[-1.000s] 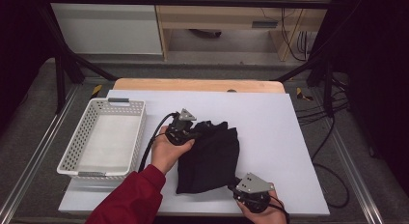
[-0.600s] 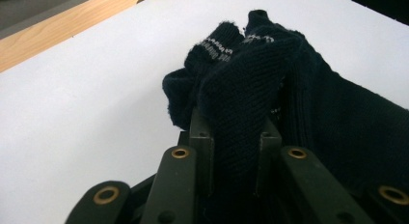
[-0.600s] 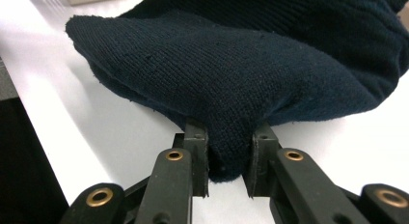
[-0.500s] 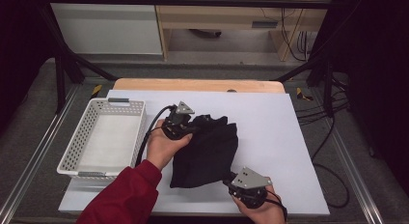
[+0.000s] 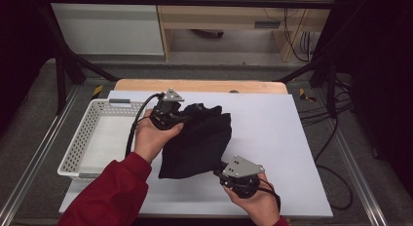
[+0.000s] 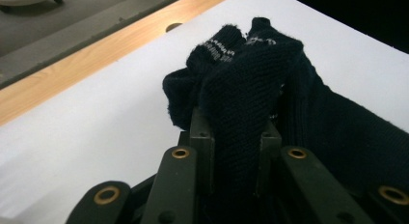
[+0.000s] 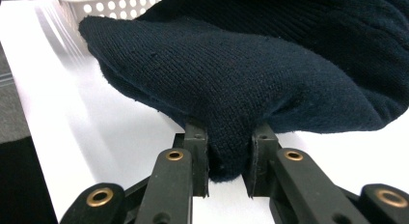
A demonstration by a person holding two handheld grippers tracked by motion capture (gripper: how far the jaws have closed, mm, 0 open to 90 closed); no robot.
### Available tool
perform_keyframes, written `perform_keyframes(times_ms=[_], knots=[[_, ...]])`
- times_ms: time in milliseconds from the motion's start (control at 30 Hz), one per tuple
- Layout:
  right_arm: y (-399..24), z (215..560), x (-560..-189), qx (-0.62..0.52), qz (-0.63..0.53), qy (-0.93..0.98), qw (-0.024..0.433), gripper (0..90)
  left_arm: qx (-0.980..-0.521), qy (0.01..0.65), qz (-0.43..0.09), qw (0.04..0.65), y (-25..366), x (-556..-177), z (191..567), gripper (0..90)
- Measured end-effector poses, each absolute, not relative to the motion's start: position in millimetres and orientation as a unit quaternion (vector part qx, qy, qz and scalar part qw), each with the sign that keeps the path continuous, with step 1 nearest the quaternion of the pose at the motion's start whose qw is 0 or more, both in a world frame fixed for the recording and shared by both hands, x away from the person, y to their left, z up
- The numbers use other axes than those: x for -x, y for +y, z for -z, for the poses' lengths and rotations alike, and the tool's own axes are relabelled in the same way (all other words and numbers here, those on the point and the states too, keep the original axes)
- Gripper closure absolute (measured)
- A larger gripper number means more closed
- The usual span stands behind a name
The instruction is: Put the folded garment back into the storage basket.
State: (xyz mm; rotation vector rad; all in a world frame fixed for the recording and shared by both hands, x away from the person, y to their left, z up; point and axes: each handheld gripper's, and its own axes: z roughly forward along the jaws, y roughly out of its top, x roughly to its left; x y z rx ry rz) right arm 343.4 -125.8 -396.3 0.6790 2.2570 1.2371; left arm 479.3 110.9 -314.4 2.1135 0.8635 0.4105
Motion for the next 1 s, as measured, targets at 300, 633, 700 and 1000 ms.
perform_keyframes(times_ms=[300, 633, 700, 1000], knots=[[-103.8, 379.2, -353.9, -0.232, -0.460, 0.826, 0.228, 75.3, -0.822, 0.355, -0.174, 0.410, 139.5, -475.6, 299.1, 76.4], [-78.0, 364.9, -364.4, -0.210, -0.462, 0.832, 0.222, 75.3, -0.812, 0.367, -0.183, 0.416, 166.5, -474.6, 284.8, 76.4], [-73.3, 362.7, -367.3, -0.206, -0.460, 0.835, 0.222, 75.3, -0.809, 0.370, -0.184, 0.418, 169.5, -474.6, 283.4, 76.4], [-59.9, 352.7, -378.6, -0.203, -0.468, 0.833, 0.215, 75.4, -0.805, 0.375, -0.199, 0.415, 183.4, -475.5, 269.6, 76.4]])
